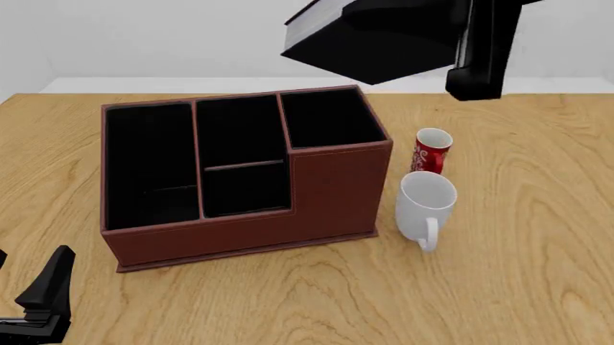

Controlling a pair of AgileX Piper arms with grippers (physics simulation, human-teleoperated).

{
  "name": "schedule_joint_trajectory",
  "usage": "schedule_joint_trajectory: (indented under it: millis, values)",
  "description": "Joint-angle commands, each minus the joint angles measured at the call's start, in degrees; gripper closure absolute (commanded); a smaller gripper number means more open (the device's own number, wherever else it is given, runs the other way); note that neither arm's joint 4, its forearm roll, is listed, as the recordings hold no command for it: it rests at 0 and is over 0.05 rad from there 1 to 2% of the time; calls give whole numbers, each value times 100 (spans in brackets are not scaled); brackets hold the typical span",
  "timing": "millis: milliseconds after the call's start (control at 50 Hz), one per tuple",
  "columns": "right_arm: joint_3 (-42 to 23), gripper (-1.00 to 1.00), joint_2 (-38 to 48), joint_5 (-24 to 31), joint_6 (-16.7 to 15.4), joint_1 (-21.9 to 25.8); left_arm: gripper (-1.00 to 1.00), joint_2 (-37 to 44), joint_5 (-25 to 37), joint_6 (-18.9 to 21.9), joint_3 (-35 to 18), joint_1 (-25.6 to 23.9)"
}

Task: Pick up the book and place it in the right compartment of the caddy.

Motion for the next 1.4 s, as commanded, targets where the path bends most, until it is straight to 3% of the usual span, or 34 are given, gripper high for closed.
schedule_joint_trajectory:
  millis: [20,160,580,1200,1340,1360,1380,1400]
  values:
    - [-232,100,439,-241,156,-168,-100,0,0,0,0,0]
    - [-399,100,709,-260,230,-224,-100,0,0,0,0,0]
    - [211,100,1061,-1112,560,-574,-100,0,0,0,0,0]
    - [542,100,1574,-1557,713,-1129,-100,0,0,0,0,0]
    - [679,100,1729,-1681,700,-1243,-100,0,0,0,0,0]
    - [835,100,1822,-1775,384,-1425,-100,0,0,0,0,0]
    - [839,100,1821,-1777,383,-1425,-100,0,0,0,0,0]
    - [707,100,1789,-1735,635,-1308,-100,0,0,0,0,0]
